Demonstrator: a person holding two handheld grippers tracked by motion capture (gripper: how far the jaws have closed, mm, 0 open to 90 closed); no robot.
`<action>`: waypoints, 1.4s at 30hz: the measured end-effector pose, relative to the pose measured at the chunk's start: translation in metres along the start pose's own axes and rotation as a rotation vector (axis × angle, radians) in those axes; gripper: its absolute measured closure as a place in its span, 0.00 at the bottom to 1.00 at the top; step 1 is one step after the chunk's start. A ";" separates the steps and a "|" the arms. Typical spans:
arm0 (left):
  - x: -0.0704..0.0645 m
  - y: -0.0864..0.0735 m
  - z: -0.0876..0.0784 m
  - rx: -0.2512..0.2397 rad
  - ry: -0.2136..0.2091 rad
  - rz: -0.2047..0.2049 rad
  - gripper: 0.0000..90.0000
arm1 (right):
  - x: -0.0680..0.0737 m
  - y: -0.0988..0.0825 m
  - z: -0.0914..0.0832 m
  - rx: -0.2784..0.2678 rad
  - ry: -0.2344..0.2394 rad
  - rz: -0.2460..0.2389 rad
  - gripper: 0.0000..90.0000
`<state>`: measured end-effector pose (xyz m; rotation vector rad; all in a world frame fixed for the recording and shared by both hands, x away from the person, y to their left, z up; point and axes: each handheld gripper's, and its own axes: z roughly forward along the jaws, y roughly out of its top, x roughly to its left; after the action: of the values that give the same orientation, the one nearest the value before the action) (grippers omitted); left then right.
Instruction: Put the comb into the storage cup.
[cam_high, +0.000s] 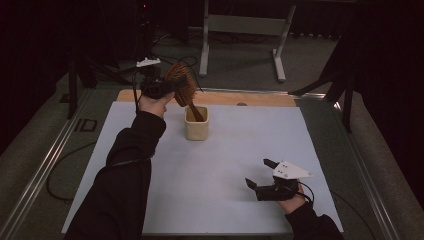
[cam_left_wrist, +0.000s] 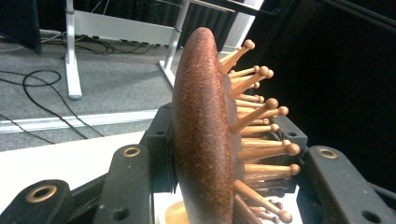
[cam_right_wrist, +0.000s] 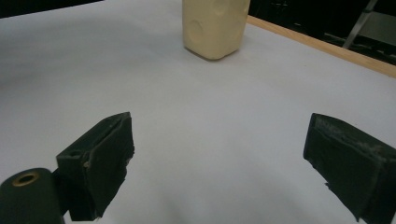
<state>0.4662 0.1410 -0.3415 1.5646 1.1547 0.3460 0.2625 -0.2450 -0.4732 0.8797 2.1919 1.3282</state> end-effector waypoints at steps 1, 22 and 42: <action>0.001 -0.001 0.001 0.003 0.001 -0.003 0.61 | 0.000 0.000 0.000 0.001 0.001 0.001 0.09; 0.009 -0.020 0.020 0.062 0.011 -0.021 0.60 | 0.001 -0.001 0.002 0.006 0.004 -0.002 0.09; 0.016 -0.036 0.031 0.093 -0.015 -0.064 0.58 | 0.000 -0.001 0.001 0.008 0.004 0.002 0.09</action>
<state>0.4793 0.1324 -0.3888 1.6039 1.2217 0.2407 0.2633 -0.2449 -0.4751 0.8829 2.2010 1.3241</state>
